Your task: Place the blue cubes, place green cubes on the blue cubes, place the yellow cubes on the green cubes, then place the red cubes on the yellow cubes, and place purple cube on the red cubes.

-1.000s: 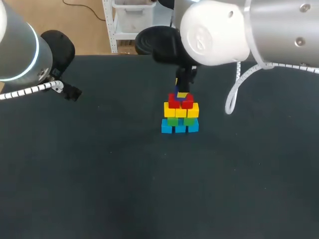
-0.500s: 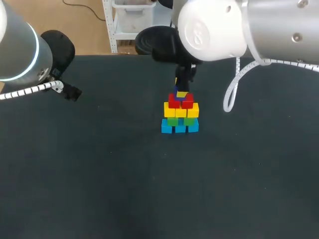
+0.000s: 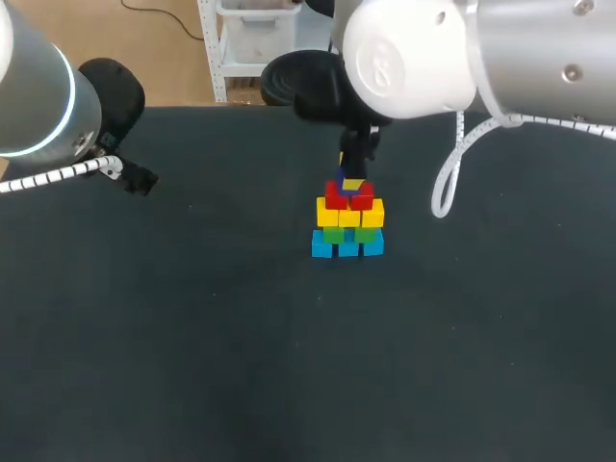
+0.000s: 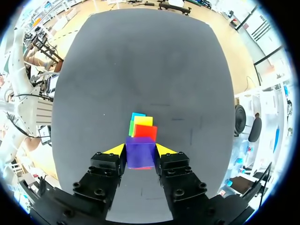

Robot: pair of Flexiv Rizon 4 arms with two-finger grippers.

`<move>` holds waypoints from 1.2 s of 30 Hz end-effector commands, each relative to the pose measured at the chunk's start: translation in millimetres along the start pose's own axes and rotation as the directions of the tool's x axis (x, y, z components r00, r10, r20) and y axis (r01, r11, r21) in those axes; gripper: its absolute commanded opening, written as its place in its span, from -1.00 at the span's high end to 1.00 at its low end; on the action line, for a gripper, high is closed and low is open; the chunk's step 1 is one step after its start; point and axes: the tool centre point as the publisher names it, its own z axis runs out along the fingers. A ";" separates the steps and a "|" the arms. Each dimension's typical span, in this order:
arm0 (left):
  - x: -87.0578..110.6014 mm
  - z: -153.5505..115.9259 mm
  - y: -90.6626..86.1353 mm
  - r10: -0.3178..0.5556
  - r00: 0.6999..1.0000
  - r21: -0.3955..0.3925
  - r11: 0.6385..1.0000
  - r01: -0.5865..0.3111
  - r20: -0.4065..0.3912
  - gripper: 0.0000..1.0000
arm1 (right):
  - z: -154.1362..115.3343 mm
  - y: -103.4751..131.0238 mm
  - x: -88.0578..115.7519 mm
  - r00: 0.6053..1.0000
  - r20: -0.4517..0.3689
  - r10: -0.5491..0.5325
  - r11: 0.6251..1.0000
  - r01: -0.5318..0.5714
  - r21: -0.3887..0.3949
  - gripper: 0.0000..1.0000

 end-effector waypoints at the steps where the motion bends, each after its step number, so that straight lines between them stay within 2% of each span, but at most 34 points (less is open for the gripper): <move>1: 0.6 -0.1 0.2 -0.001 1.000 0.001 1.000 0.001 0.002 -1.00 | 0.8 -0.6 -0.2 1.000 0.002 -0.002 1.000 0.002 -0.002 1.00; 36: 0.6 -0.1 0.2 -0.001 1.000 0.001 1.000 0.001 0.002 -1.00 | -0.6 0.3 2.4 1.000 0.000 0.002 1.000 -0.002 0.006 1.00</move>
